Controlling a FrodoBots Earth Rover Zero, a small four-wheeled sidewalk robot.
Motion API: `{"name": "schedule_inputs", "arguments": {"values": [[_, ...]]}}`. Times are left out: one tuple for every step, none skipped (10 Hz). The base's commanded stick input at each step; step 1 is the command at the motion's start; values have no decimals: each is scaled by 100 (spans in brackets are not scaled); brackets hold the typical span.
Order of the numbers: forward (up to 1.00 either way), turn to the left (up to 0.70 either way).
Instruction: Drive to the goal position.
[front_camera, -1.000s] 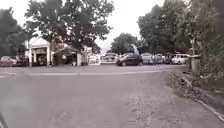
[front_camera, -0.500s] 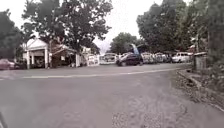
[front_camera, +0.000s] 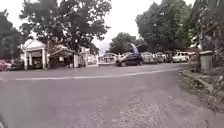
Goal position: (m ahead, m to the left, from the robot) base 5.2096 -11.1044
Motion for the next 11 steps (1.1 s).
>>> {"name": "schedule_inputs", "arguments": {"values": [[70, 0], [70, 0], [70, 0], [70, 0], [70, 0], [70, 0], [70, 0], [70, 0], [70, 0], [70, 0], [70, 0]]}}
